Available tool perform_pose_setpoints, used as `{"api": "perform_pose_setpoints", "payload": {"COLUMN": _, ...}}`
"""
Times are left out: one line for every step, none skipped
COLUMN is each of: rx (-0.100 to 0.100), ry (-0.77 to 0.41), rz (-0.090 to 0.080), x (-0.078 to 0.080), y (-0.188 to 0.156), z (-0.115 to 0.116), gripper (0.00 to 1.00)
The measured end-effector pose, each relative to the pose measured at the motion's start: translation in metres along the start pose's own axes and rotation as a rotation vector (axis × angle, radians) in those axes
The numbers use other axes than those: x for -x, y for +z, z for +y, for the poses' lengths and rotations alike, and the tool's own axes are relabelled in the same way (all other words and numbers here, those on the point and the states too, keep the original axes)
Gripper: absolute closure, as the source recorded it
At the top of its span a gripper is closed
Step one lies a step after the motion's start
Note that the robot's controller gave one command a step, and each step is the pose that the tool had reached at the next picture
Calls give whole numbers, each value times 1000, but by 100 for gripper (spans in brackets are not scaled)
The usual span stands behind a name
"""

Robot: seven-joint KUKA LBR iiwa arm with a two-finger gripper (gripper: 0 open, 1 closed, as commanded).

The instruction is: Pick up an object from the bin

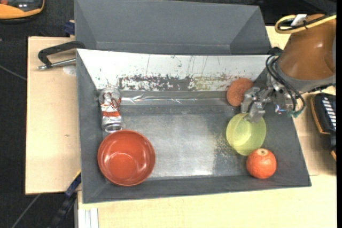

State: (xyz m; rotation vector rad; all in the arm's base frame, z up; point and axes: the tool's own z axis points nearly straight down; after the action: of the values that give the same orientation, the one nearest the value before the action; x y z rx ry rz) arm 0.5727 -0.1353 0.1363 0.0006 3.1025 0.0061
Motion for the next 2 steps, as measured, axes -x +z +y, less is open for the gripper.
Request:
{"api": "perform_pose_setpoints", "payload": {"rx": -2, "ry": -17, "rz": -13, "x": -37, "y": -105, "z": 24, "gripper": 100}}
{"api": "perform_pose_setpoints", "payload": {"rx": -2, "ry": 34, "rz": -32, "x": 13, "y": -201, "z": 40, "gripper": 100}}
